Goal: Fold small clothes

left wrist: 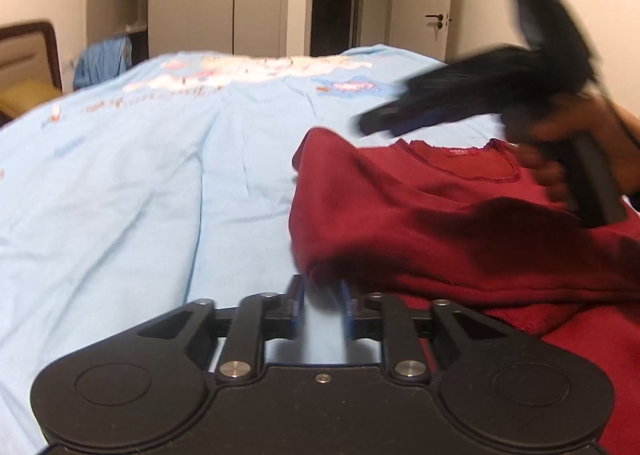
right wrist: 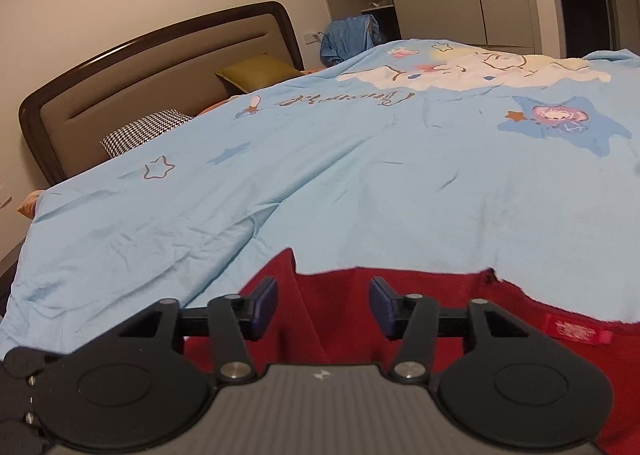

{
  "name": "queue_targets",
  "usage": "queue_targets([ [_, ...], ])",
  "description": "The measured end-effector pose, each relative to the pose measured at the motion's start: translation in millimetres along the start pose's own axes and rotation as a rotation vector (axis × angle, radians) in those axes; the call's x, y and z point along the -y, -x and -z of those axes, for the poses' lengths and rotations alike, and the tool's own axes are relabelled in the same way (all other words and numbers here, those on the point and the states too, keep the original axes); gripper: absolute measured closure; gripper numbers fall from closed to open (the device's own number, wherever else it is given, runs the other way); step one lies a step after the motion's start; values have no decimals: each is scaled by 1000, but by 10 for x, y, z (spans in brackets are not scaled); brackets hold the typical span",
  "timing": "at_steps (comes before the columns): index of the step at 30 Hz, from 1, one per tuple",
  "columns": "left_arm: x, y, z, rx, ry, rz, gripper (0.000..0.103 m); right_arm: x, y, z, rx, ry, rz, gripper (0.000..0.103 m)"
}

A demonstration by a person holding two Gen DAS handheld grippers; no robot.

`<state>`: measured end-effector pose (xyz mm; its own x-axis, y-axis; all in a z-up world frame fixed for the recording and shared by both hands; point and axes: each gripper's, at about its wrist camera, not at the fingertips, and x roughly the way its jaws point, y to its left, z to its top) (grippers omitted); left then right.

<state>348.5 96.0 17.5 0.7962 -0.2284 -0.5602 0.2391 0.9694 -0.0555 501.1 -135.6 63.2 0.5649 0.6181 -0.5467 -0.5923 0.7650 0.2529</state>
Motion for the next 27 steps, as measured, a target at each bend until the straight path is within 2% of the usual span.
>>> queue_targets([
  [2, -1, 85, 21, 5, 18, 13, 54, 131, 336, 155, 0, 11, 17, 31],
  [3, 6, 123, 26, 11, 23, 15, 48, 202, 525, 252, 4, 13, 40, 26],
  [5, 31, 189, 27, 35, 35, 13, 28, 328, 908, 474, 9, 20, 98, 19],
  [8, 88, 180, -42, 68, 52, -12, 21, 469, 1471, 858, 23, 13, 206, 16],
  [12, 136, -104, -274, 60, 90, -121, 20, 572, 2033, 1334, 55, -92, 282, 16],
  [15, 112, -340, -441, 62, 138, -156, 20, 548, 2226, 1602, 75, -145, 296, 14],
  [18, 55, -571, -555, 37, 169, -203, 22, 453, 2275, 1789, 82, -127, 303, 12],
  [22, -54, -742, -560, -24, 193, -306, 43, 336, 2232, 1894, 85, -96, 314, 10],
  [25, -175, -782, -451, -45, 224, -346, 44, 293, 2203, 1942, 88, -72, 331, 9],
  [27, -230, -751, -410, -37, 248, -332, 44, 299, 2195, 1949, 95, -67, 342, 9],
])
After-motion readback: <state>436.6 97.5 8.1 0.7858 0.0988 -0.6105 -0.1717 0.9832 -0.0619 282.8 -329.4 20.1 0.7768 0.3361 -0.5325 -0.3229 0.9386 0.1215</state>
